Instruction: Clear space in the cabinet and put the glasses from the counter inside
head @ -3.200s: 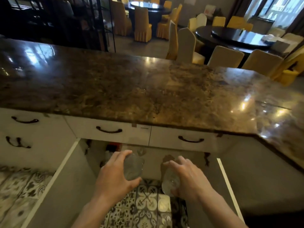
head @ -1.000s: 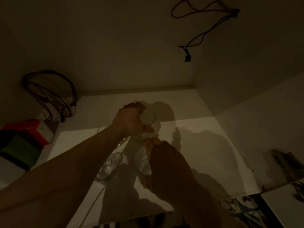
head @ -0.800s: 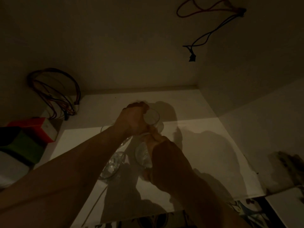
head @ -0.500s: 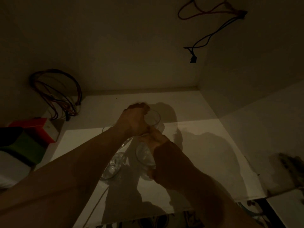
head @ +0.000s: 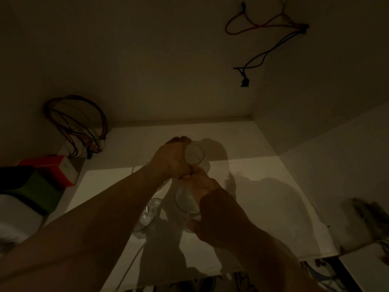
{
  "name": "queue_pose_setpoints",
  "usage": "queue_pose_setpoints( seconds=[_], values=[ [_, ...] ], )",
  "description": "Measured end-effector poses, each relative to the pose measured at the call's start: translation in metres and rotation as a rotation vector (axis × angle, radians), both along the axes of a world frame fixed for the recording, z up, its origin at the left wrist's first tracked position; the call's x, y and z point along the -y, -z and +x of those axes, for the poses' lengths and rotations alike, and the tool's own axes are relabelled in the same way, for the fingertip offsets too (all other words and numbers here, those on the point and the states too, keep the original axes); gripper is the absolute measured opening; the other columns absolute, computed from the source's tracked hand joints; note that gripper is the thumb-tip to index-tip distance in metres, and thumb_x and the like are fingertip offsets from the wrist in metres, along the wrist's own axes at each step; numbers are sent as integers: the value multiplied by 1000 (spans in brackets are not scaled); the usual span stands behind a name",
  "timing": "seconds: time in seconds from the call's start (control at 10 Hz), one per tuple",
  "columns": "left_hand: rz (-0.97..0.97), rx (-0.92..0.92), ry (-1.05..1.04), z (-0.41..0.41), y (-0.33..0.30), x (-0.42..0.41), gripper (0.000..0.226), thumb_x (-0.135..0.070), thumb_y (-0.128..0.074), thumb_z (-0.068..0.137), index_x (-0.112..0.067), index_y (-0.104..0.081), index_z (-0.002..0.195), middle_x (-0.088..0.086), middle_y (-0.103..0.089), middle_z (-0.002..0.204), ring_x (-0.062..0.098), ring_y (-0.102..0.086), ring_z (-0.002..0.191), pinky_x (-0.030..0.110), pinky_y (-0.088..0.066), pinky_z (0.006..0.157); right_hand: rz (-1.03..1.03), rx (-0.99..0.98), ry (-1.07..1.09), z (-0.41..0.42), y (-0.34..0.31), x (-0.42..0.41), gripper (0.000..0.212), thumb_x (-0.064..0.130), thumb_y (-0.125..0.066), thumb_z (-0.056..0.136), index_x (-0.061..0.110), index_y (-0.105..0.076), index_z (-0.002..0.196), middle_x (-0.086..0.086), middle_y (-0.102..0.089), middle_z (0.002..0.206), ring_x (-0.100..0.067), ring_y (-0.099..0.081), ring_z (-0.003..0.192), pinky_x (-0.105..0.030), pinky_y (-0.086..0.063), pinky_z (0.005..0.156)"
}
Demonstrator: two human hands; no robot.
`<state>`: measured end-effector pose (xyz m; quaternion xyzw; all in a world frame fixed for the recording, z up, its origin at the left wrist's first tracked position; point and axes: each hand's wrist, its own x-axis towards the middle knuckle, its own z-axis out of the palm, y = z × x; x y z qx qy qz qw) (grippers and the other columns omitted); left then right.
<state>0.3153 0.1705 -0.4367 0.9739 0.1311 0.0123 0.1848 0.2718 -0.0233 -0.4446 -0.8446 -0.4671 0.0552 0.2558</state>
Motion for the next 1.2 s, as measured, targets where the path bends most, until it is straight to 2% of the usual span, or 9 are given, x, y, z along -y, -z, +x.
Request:
queue_pose_setpoints(
  seconds=[0.1,0.2,0.3,0.4,0.5,0.6,0.7,0.9,1.2],
  values=[
    [-39,0,-18,-2,-3,-1,93,-54,-80,70,-19,-37,145,5,-48,139,24,-50,124,32,-42,96,44,-42,8,2,3,-2,92,20,-81,78,28,-28,152,-4,-36,155,-28,-39,139,-43,-39,113],
    [-128,35,-36,-12,-11,-3,110,-68,-77,63,-24,-28,152,3,-44,145,23,-48,128,31,-41,98,49,-80,-12,5,-3,1,89,35,-81,78,24,-32,152,2,-34,155,-21,-37,139,-43,-40,112],
    [-145,114,-66,-27,-14,-5,100,-73,-66,70,-26,-30,151,0,-48,143,18,-51,125,28,-41,93,58,22,12,7,-11,12,80,54,-72,80,27,-40,148,2,-45,144,-19,-49,127,-37,-47,102],
    [-67,178,-105,-55,-14,-13,90,-74,-56,77,-28,-32,151,0,-46,148,19,-48,130,31,-42,99,57,11,99,12,-15,25,69,66,-55,88,29,-44,146,4,-50,141,-16,-53,121,-32,-49,95],
    [-3,176,-132,-92,-12,-24,87,-80,-44,80,-31,-30,151,0,-40,152,20,-41,135,37,-36,107,-23,54,160,14,-18,35,68,69,-32,95,28,-43,148,-1,-48,148,-19,-50,130,-38,-49,101],
    [68,100,-189,-126,-12,-28,92,-87,-32,78,-33,-28,152,-1,-38,154,22,-38,137,39,-32,111,-187,178,105,15,-18,41,89,73,7,89,29,-40,151,-6,-39,158,-27,-36,144,-44,-46,107],
    [131,-11,-244,-159,-11,-29,93,-89,-21,77,-36,-21,154,-2,-32,158,23,-32,142,42,-27,113,-236,132,181,15,-13,47,106,76,21,75,30,-28,156,-3,-30,162,-21,-26,149,-39,-37,114],
    [157,-207,-287,-208,-9,-20,95,-90,-5,73,-41,-10,155,-2,-16,165,21,-18,149,42,-14,121,-243,105,284,5,-16,58,62,61,-27,100,28,-40,151,-9,-38,157,-27,-34,143,-43,-38,111],
    [150,-216,-302,-216,-27,6,96,-91,-6,72,-43,-12,154,-4,-17,164,20,-18,149,40,-14,121,-261,180,310,-1,-21,71,63,62,-29,99,25,-47,147,-9,-51,146,-30,-48,131,-41,-46,99]
  ],
)
